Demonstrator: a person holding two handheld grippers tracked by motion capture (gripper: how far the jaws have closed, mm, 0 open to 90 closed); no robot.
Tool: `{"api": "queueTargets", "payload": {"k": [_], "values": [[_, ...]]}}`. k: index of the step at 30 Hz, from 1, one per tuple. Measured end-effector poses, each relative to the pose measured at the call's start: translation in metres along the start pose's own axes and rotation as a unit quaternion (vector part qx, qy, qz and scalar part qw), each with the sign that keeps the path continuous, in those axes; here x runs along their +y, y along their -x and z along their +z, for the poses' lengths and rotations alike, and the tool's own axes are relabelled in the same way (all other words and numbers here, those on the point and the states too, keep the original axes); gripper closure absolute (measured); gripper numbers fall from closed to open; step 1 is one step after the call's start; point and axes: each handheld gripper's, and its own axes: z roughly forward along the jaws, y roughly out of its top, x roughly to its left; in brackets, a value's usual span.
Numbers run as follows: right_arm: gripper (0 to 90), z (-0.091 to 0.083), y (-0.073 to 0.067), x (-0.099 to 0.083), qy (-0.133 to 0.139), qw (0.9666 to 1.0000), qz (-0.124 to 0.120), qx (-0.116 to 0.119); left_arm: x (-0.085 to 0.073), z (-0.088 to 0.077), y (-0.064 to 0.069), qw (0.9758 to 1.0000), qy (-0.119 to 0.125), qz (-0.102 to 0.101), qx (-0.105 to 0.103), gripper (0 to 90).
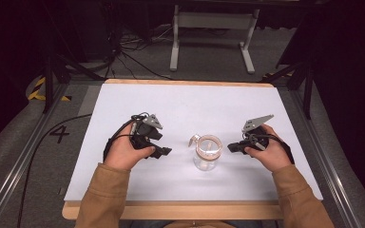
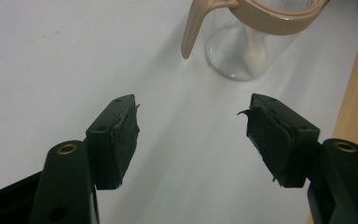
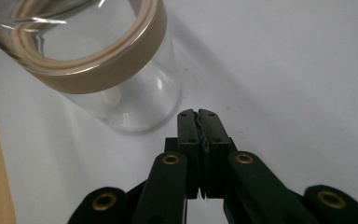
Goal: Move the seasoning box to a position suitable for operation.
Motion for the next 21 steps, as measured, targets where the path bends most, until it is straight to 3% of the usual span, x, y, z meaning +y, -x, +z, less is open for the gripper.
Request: {"api": "queueTargets", "payload": {"k": [9, 21], "values": [[89.4, 0.023, -0.005, -0.002, -0.016, 0.9997, -0.013, 0.015, 0.000, 0.004, 0.002, 0.9999, -0.014, -0.006, -0.006, 38.2], [89.8, 0.034, -0.012, -0.001, -0.017, 0.9993, -0.026, 0.022, 0.000, 0.009, 0.002, 0.9995, -0.029, -0.009, -0.010, 39.8]]}}
